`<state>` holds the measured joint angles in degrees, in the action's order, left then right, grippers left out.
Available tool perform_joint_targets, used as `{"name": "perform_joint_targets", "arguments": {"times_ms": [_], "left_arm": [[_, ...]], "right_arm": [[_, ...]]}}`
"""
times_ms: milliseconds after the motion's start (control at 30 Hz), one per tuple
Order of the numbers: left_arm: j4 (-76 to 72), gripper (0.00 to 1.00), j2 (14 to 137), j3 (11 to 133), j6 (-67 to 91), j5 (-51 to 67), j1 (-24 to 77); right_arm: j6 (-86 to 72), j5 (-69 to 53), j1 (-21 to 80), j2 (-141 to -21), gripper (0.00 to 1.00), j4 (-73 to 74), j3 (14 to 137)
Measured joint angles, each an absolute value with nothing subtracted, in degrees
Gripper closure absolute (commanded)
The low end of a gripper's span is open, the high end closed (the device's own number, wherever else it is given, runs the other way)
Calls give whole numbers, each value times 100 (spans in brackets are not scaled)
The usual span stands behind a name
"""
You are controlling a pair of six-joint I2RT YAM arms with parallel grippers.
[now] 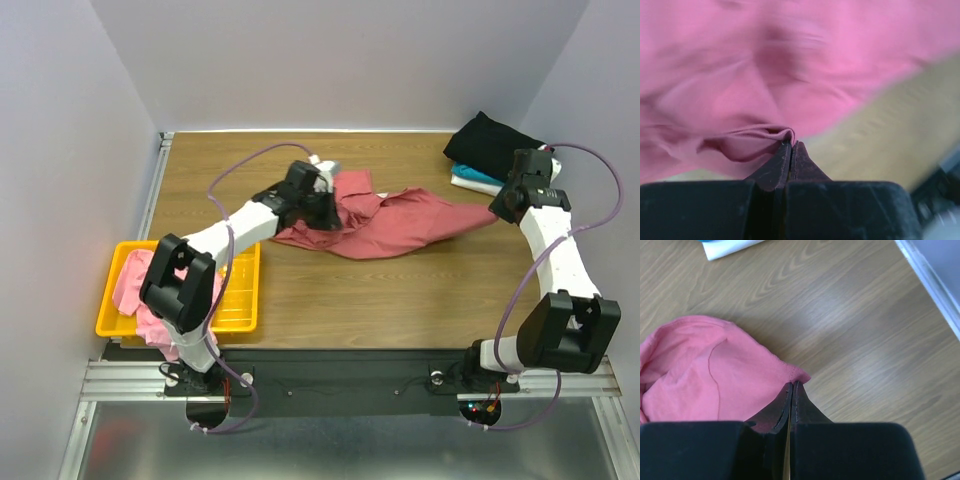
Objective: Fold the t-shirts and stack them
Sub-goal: Flatten the tshirt out
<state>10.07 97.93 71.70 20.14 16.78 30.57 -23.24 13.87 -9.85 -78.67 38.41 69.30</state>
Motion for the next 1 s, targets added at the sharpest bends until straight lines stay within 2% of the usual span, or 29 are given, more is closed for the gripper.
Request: {"name": "perform_joint_targets", "arguments": {"times_ms": [33, 100, 133, 200, 233, 333, 400, 433, 467, 567, 800, 1000], "left_arm": [[919, 100, 9782, 7199, 2010, 1916, 3293], [766, 100, 9780, 7247, 2001, 2460, 3741], [755, 100, 9784, 7262, 2001, 2648, 3907], [760, 100, 9896, 7476, 2001, 3085, 4246], [746, 83, 9961, 7575, 2001, 3218, 4348], [709, 39, 10210, 8093, 1994, 3621, 4799], [711, 20, 10235, 8307, 1973, 3682, 4995], [707, 14, 10210, 8355, 1981, 3671, 5037], [690, 14, 10167, 8370, 1953, 3640, 5037], [703, 13, 9920, 8285, 2038, 3315, 4768], [1098, 12, 8984, 7450, 2397, 1619, 3247], [1647, 12, 9201, 7432, 2596, 714, 2832]], "right_arm": [[-2305, 1450, -982, -7841, 99, 3868, 6938], [-2276, 1527, -982, -7797, 89, 3929, 6949], [-2274, 1553, -985, -7784, 77, 3968, 6971], [-2252, 1564, -985, -7767, 63, 4051, 7043], [-2255, 1559, -985, -7765, 51, 4073, 7098], [-2287, 1455, -985, -7758, 41, 4080, 7199], [-2329, 1203, -982, -7758, 37, 4080, 7207], [-2353, 1055, -982, -7758, 36, 4091, 7207], [-2390, 847, -980, -7758, 32, 4088, 7205], [-2447, 224, -880, -7758, 29, 3983, 7116], [-2530, -1111, -327, -7902, 29, 3785, 6425], [-2526, -1662, 462, -8604, 29, 3667, 6003]]}}
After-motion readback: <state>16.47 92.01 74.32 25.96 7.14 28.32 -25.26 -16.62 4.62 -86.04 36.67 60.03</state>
